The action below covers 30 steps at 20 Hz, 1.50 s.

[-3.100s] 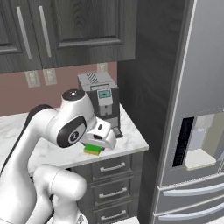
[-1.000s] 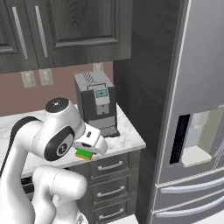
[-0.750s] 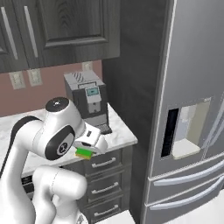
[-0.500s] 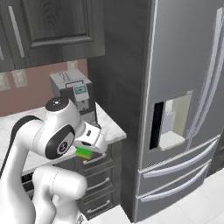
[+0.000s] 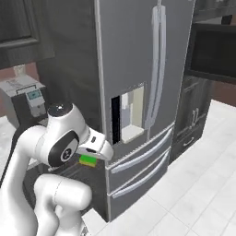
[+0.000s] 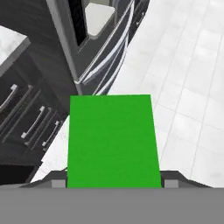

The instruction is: Place the sponge inside the microwave to prepare for sanitizing.

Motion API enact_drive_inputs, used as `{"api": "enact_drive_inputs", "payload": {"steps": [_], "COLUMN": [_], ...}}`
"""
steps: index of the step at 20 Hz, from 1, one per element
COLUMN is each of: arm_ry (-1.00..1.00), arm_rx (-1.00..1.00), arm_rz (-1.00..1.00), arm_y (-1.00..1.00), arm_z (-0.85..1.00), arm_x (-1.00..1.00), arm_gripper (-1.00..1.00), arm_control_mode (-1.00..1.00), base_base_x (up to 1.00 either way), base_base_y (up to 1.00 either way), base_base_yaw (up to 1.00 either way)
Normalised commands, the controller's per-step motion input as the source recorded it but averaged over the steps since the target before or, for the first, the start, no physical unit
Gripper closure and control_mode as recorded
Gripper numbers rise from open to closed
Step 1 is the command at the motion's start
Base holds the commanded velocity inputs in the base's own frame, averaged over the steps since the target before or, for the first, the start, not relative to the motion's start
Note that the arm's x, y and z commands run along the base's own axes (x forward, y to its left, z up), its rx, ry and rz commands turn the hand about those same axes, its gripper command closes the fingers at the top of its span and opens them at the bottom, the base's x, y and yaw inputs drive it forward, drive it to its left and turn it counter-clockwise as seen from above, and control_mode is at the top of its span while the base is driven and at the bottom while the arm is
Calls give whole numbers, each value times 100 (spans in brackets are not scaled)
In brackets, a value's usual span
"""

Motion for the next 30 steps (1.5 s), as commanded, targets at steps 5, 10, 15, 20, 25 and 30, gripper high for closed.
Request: {"api": "enact_drive_inputs", "payload": {"steps": [5, 10, 15, 20, 25, 30], "arm_ry": [0, 0, 0, 0, 0, 0], "arm_rx": [0, 0, 0, 0, 0, 0], "arm_rz": [0, 0, 0, 0, 0, 0], "arm_y": [0, 0, 0, 0, 0, 0], "arm_z": [0, 0, 0, 0, 0, 0], "arm_x": [0, 0, 0, 0, 0, 0], "arm_gripper": [100, 100, 100, 100, 100, 100], "arm_control_mode": [100, 100, 100, 100, 100, 100], "base_base_x": [7, 34, 51, 73, 78, 82], "base_base_y": [-54, -48, -38, -61, -57, -61], "base_base_yaw": [-50, -51, -47, -42, -29, -12]}}
